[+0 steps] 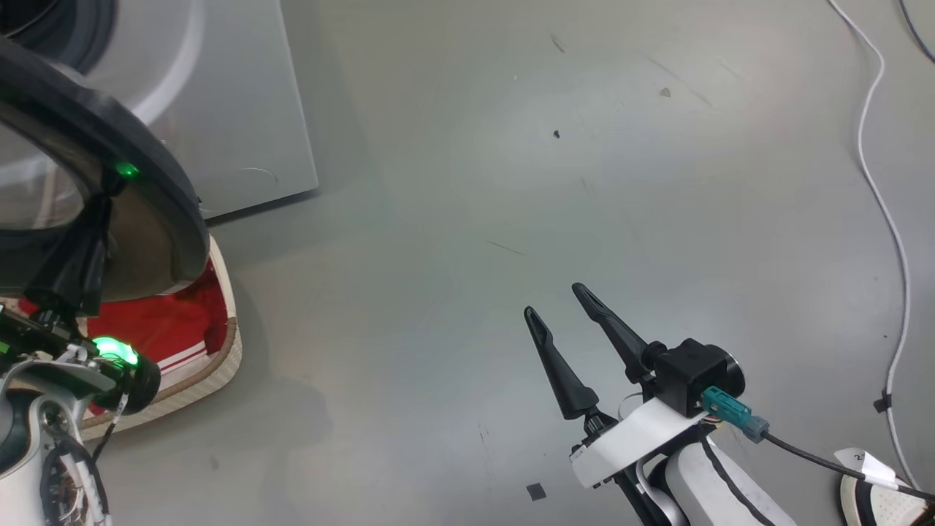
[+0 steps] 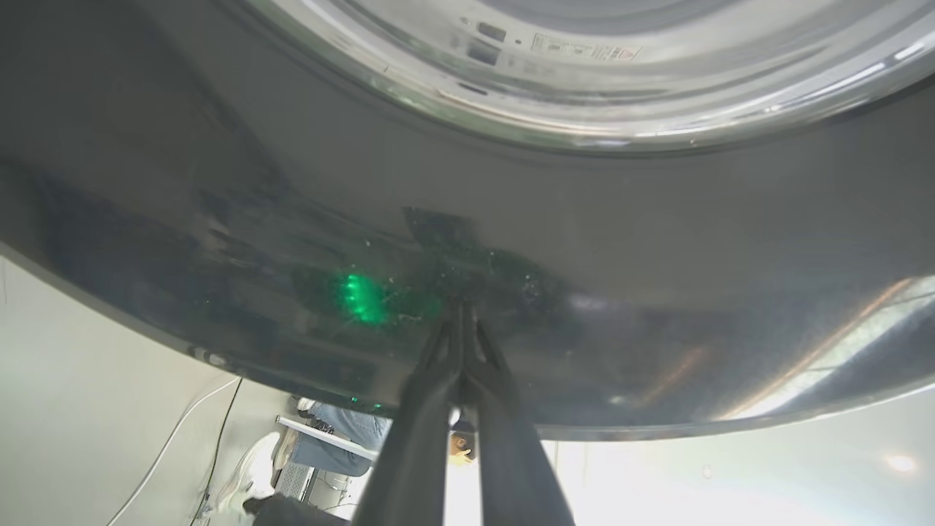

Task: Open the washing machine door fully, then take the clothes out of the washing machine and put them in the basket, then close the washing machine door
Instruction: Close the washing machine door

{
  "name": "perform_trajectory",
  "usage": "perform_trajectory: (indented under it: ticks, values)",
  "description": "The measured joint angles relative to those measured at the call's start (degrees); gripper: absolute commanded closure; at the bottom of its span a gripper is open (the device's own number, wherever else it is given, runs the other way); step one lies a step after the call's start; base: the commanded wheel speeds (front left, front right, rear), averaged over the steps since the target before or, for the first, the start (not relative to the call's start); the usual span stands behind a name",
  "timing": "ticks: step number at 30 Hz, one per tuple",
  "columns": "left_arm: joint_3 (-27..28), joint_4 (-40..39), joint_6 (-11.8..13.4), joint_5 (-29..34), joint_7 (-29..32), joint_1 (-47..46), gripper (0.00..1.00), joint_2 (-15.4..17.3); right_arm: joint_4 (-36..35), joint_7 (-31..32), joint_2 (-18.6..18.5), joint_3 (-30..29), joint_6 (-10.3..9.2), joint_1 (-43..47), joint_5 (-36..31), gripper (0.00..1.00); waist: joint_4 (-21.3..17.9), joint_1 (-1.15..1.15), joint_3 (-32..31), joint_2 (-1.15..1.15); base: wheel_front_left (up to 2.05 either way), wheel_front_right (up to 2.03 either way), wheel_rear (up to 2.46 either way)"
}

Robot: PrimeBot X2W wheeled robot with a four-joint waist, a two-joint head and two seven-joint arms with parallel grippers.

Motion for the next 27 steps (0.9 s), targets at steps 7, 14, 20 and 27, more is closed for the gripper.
perform_trajectory:
  ticks: [7, 14, 20, 27]
  values:
    - [1.2, 1.1, -0.2, 0.0, -3.0, -2.0, 1.0, -0.1, -0.4, 0.0, 0.0, 0.2, -0.44, -0.2, 0.7, 0.0, -2.9, 0.0, 0.8, 0.0, 0.0, 0.0, 0.0]
    - [0.2, 2.9, -0.6, 0.9, -5.3, -4.6, 1.0, -0.3, -0.7, 0.0, 0.1, -0.4, -1.02, -0.2, 0.7, 0.0, -4.5, 0.0, 1.3, 0.0, 0.0, 0.0, 0.0]
    - [-1.9, 5.1, -2.2, 1.0, -5.5, -5.3, 1.0, -0.4, -0.8, 0.0, 0.2, -1.6, -1.97, -0.2, 0.6, 0.0, -3.5, 0.0, 0.9, 0.0, 0.0, 0.0, 0.0]
    - [-11.8, 6.4, -5.7, 9.8, -2.2, -3.9, 1.0, 0.2, -0.9, 0.0, 0.2, -4.5, -2.22, -0.2, -0.8, 0.0, -0.4, 0.0, -0.4, 0.0, 0.0, 0.0, 0.0]
